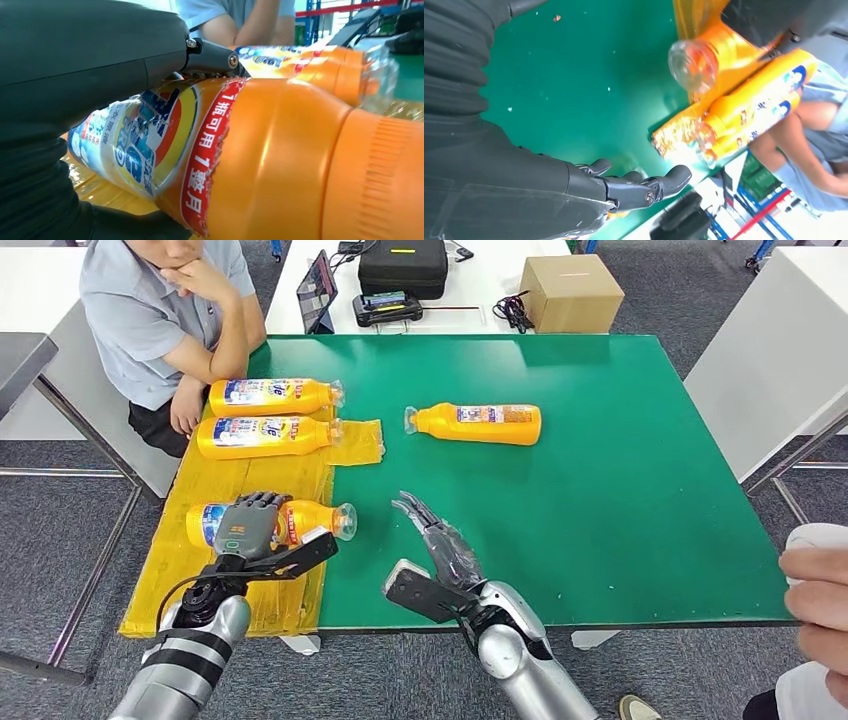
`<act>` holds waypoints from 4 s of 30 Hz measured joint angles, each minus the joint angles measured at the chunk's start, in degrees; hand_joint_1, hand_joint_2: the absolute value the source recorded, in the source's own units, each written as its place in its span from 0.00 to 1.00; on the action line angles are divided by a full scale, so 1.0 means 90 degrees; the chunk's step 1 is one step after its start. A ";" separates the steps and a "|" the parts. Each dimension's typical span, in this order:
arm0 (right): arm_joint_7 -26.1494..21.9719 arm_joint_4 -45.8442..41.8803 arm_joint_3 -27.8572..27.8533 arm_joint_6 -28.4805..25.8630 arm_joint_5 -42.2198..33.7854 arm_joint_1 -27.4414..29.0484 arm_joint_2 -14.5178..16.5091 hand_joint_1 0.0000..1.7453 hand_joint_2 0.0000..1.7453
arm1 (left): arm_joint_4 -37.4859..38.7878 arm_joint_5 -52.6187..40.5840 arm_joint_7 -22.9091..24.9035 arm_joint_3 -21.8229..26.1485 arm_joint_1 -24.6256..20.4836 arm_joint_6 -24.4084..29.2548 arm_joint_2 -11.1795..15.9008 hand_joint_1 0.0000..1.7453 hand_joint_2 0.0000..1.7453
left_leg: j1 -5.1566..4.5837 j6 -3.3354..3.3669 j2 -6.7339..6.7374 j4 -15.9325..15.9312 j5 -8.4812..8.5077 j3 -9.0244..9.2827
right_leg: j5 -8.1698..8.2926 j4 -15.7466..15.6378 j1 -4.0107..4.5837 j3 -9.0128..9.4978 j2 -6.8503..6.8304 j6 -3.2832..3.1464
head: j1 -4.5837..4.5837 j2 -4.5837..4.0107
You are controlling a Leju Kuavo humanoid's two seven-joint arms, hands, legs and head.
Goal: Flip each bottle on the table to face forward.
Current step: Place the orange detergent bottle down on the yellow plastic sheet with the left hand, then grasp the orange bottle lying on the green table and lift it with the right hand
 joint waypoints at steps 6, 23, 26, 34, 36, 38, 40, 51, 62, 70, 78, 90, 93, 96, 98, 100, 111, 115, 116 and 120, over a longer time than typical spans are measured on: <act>-0.0002 -0.0317 0.0002 0.0007 0.0033 0.0085 -0.0084 0.00 1.00 | 0.0254 -0.0067 -0.0028 0.0025 -0.0074 -0.0085 0.0090 0.42 1.00 | 0.0000 0.0000 0.0001 0.0000 0.0001 0.0004 | 0.0001 0.0001 0.0001 0.0002 0.0000 0.0000 | -0.0001 0.0000; -0.0003 -0.0335 0.0002 0.0064 0.0005 0.0083 -0.0128 0.00 1.00 | 0.0775 -0.0013 -0.0223 0.0025 -0.0328 -0.0318 0.0094 0.00 1.00 | 0.0000 -0.0002 -0.0002 0.0000 0.0003 0.0009 | 0.0001 0.0003 0.0000 0.0008 -0.0001 0.0000 | -0.0001 0.0000; -0.0003 -0.0335 0.0002 0.0070 -0.0001 0.0081 -0.0128 0.00 1.00 | 0.0818 -0.0015 -0.0223 0.0024 -0.0348 -0.0324 0.0092 0.00 1.00 | 0.0000 -0.0002 -0.0003 0.0000 0.0003 0.0012 | 0.0001 0.0003 0.0000 0.0013 -0.0002 0.0000 | -0.0001 0.0000; -0.0013 -0.0335 0.0002 0.0095 -0.0013 0.0078 -0.0128 0.00 1.00 | 0.0860 0.0428 -0.0438 0.0040 -0.0374 -0.0385 0.0079 0.00 1.00 | 0.0000 -0.0002 -0.0007 0.0000 0.0003 0.0018 | 0.0001 0.0003 0.0000 0.0021 -0.0004 0.0000 | -0.0001 0.0000; -0.0019 -0.0334 0.0002 0.0104 -0.0021 0.0078 -0.0128 0.00 1.00 | 0.0859 0.0554 -0.0526 0.0058 -0.0375 -0.0402 0.0079 0.00 1.00 | 0.0000 -0.0001 -0.0012 0.0000 0.0003 0.0018 | 0.0001 0.0003 -0.0001 0.0023 -0.0007 0.0000 | -0.0001 0.0000; -0.0021 -0.0332 0.0002 0.0105 -0.0022 0.0077 -0.0126 0.00 1.00 | 0.0857 0.0539 -0.0537 0.0065 -0.0376 -0.0399 0.0079 0.00 1.00 | 0.0000 -0.0001 -0.0014 0.0000 0.0004 0.0019 | 0.0000 0.0003 -0.0001 0.0023 -0.0009 0.0000 | -0.0001 0.0000; -0.0022 -0.0329 0.0002 0.0107 -0.0022 0.0077 -0.0126 0.00 1.00 | 0.0856 0.0462 -0.0493 0.0063 -0.0376 -0.0390 0.0079 0.00 1.00 | 0.0000 -0.0001 -0.0014 0.0000 0.0004 0.0018 | 0.0000 0.0003 -0.0001 0.0023 -0.0009 0.0000 | -0.0001 0.0000; -0.0065 -0.0292 0.0002 0.0132 -0.0074 0.0076 -0.0117 0.00 1.00 | 0.0850 0.0339 -0.0395 -0.0003 -0.0398 -0.0428 0.0076 0.00 1.00 | 0.0000 -0.0001 -0.0014 0.0000 0.0004 0.0019 | 0.0000 0.0003 0.0000 0.0023 -0.0009 0.0000 | -0.0001 0.0000; -0.0103 -0.0212 0.0005 0.0188 -0.0121 0.0020 -0.0092 0.00 1.00 | 0.0877 0.0359 -0.0503 -0.0035 -0.0448 -0.0222 0.0048 0.00 1.00 | 0.0000 0.0001 -0.0015 0.0001 0.0006 0.0017 | 0.0000 0.0003 -0.0001 0.0022 -0.0010 0.0000 | -0.0001 0.0000; -0.0128 -0.0209 0.0002 0.0137 -0.0135 0.0119 -0.0097 0.00 1.00 | 0.0118 0.0409 -0.0718 -0.0194 0.0027 0.0009 -0.0001 0.00 1.00 | 0.0000 0.0001 -0.0013 0.0001 0.0005 0.0007 | 0.0000 0.0002 -0.0001 0.0008 -0.0009 0.0000 | -0.0001 0.0000; -0.0142 -0.0209 0.0002 0.0104 -0.0104 0.0209 -0.0094 0.00 1.00 | -0.1192 0.0148 -0.0788 -0.0540 0.0504 0.0367 -0.0047 0.00 1.00 | 0.0000 0.0001 -0.0012 0.0001 0.0005 0.0002 | 0.0000 0.0002 -0.0001 0.0004 -0.0009 0.0000 | -0.0001 0.0000; -0.0146 -0.0209 0.0002 0.0045 -0.0084 0.0285 -0.0094 0.00 1.00 | -0.1949 -0.0055 -0.0730 -0.0837 0.0814 0.0433 -0.0062 0.00 1.00 | -0.0001 0.0001 -0.0012 0.0001 0.0005 0.0002 | 0.0000 0.0002 -0.0001 0.0004 -0.0009 0.0000 | -0.0001 0.0000; -0.0144 -0.0211 -0.0002 -0.0002 -0.0048 0.0348 -0.0096 0.00 1.00 | -0.2232 0.0115 -0.0813 -0.0918 0.0999 0.0469 -0.0088 0.00 1.00 | -0.0001 0.0000 -0.0012 0.0001 0.0004 0.0001 | -0.0001 0.0002 -0.0001 0.0002 -0.0009 0.0000 | 0.0000 0.0000; -0.0196 -0.0316 -0.0041 -0.0187 0.0012 0.0509 -0.0094 0.00 1.00 | -0.2817 0.1224 -0.1364 -0.0977 0.1433 0.0757 -0.0246 0.00 1.00 | -0.0001 0.0000 -0.0013 0.0000 0.0002 0.0000 | -0.0001 0.0001 -0.0001 0.0001 -0.0009 -0.0001 | -0.0001 0.0000; -0.0257 -0.0477 -0.0114 -0.0349 -0.0013 0.0617 -0.0081 0.00 1.00 | -0.3080 0.2001 -0.1771 -0.0954 0.1633 0.0908 -0.0360 0.00 1.00 | -0.0002 0.0001 -0.0013 0.0000 0.0001 -0.0001 | -0.0001 0.0000 -0.0001 0.0002 -0.0009 -0.0001 | -0.0001 0.0000; -0.0289 -0.0710 -0.0233 -0.0523 -0.0060 0.0744 -0.0055 0.00 0.50 | -0.3338 0.2642 -0.2139 -0.0921 0.1820 0.0928 -0.0469 0.00 1.00 | -0.0002 0.0002 -0.0013 0.0001 0.0000 -0.0001 | -0.0001 0.0000 -0.0002 0.0001 -0.0009 -0.0001 | -0.0001 0.0000; -0.0694 -0.2250 -0.1546 -0.0337 -0.1516 0.1888 0.0178 0.00 0.75 | -0.4576 0.5520 -0.2993 -0.0633 0.2866 0.0161 -0.0992 0.00 1.00 | -0.0002 0.0000 -0.0013 -0.0001 -0.0006 -0.0003 | -0.0004 -0.0004 -0.0002 -0.0001 -0.0009 -0.0002 | -0.0002 0.0000; -0.0510 -0.2509 -0.1957 -0.0640 -0.1367 0.2193 0.0298 0.00 1.00 | -0.4814 0.6464 -0.3073 -0.0497 0.3130 -0.0254 -0.1074 0.00 1.00 | -0.0002 0.0000 -0.0012 -0.0001 -0.0005 -0.0002 | -0.0004 -0.0004 -0.0001 -0.0001 -0.0009 -0.0002 | -0.0001 0.0000; -0.0495 -0.2545 -0.2049 -0.0796 -0.1236 0.2242 0.0323 0.00 1.00 | -0.4868 0.6679 -0.3113 -0.0468 0.3188 -0.0362 -0.1087 0.00 1.00 | -0.0002 0.0000 -0.0012 -0.0001 -0.0005 -0.0002 | -0.0004 -0.0004 -0.0001 -0.0001 -0.0009 -0.0002 | -0.0002 0.0000; -0.0644 -0.2602 -0.2312 -0.1963 0.0166 0.2318 0.0346 0.00 1.00 | -0.5023 0.7229 -0.3256 -0.0398 0.3314 -0.0705 -0.1131 0.00 1.00 | -0.0002 0.0000 -0.0012 -0.0001 -0.0004 0.0000 | -0.0004 -0.0004 -0.0002 0.0001 -0.0009 -0.0002 | -0.0001 0.0000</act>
